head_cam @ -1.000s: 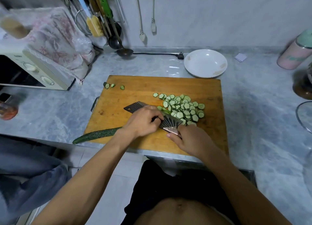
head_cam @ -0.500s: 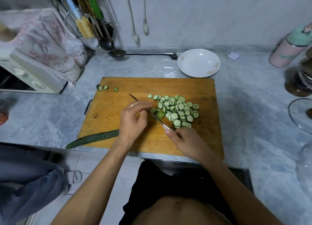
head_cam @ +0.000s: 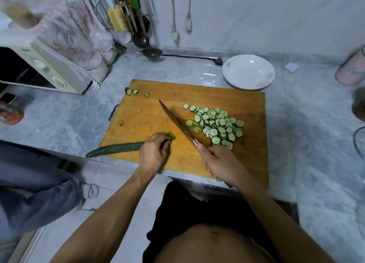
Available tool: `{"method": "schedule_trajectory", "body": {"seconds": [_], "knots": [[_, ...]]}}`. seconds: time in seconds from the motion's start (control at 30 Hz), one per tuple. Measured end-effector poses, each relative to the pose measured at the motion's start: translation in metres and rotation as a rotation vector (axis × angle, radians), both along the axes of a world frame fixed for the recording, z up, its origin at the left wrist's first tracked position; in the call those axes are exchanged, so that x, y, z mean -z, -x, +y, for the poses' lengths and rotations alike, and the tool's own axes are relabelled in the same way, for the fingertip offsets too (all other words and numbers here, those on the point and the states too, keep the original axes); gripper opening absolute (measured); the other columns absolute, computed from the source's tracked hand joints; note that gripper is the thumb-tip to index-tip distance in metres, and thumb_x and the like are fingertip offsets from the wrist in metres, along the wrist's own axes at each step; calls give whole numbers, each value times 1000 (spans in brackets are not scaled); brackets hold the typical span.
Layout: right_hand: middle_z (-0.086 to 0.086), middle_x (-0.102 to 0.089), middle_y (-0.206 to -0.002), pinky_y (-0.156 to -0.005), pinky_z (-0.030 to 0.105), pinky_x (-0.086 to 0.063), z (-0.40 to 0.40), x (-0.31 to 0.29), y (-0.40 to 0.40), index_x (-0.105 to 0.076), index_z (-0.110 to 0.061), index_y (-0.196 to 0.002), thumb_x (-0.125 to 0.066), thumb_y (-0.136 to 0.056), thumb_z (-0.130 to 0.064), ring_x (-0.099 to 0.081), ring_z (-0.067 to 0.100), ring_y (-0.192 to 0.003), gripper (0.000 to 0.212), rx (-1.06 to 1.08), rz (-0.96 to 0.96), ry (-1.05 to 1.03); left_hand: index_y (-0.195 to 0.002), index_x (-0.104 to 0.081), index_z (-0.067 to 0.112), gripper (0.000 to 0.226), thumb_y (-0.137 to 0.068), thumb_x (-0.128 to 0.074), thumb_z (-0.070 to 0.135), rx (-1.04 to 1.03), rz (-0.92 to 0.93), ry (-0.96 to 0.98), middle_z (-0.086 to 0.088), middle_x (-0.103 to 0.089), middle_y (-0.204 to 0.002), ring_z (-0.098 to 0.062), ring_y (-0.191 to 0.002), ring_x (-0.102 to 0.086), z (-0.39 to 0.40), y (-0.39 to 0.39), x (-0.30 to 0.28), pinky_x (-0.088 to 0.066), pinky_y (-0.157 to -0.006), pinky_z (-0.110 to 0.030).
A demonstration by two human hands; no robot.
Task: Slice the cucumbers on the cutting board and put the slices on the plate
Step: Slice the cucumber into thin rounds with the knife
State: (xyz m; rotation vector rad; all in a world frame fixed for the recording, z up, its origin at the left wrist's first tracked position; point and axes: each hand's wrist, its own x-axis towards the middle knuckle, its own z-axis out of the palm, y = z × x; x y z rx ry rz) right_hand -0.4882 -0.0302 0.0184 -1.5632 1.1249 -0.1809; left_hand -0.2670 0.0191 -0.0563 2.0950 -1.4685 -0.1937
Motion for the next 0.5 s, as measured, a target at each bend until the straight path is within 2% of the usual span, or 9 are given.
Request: {"method": "schedule_trajectory", "body": {"seconds": [0.07,0.13,0.23,0.3,0.37,0.43,0.5], "knots": [[13,-48,-61,-48,27,-37,-2,-2,-2,-58,5,-76,-38,-100,-57,-45,21,-49,69,-40,36,62,-98,-76,13,14,-84,-72,10,-16,8,44,-2,-73,-106,-27,-84,-69,-3,6,2,-53,-67,-30],[12,-44,-60,-53,30,-33,-3,-5,-3,-52,-6,-68,-37,-100,-57,-42,20,-49,62,-88,75,156,-100,-77,13,17,-84,-70,9,-4,23,80,-1,-74,-107,-24,-87,-69,-5,16,4,-56,-69,-30],[6,-38,-55,-52,32,-27,0,-12,-4,-40,-12,-60,-39,-101,-54,-36,14,-46,58,-133,112,262,-106,-76,14,23,-85,-67,9,-30,49,102,-2,-74,-107,-25,-88,-69,-6,29,8,-54,-68,-29],[6,-36,-56,-53,34,-25,3,-13,-4,-38,-12,-61,-38,-101,-52,-35,16,-48,58,-163,132,297,-108,-75,16,27,-85,-67,5,-32,8,89,-2,-74,-108,-28,-86,-67,-6,30,10,-52,-65,-29],[8,-39,-57,-54,35,-27,6,-12,-5,-40,-10,-62,-37,-102,-52,-38,17,-50,58,-189,170,314,-102,-76,14,26,-81,-68,0,-2,-54,64,-4,-74,-101,-33,-80,-65,-5,30,11,-50,-60,-30],[7,-46,-59,-55,36,-33,10,-11,-5,-43,-10,-62,-38,-101,-53,-44,18,-53,58,-200,200,336,-87,-74,9,18,-76,-70,-4,12,-105,42,-7,-71,-87,-35,-72,-63,-4,28,11,-47,-56,-30],[7,-50,-62,-57,36,-36,13,-11,-6,-45,-11,-63,-38,-101,-53,-48,19,-57,57,-200,212,348,-80,-72,8,13,-75,-70,-5,13,-134,16,-8,-70,-83,-35,-70,-63,-4,27,11,-46,-54,-30]]}}
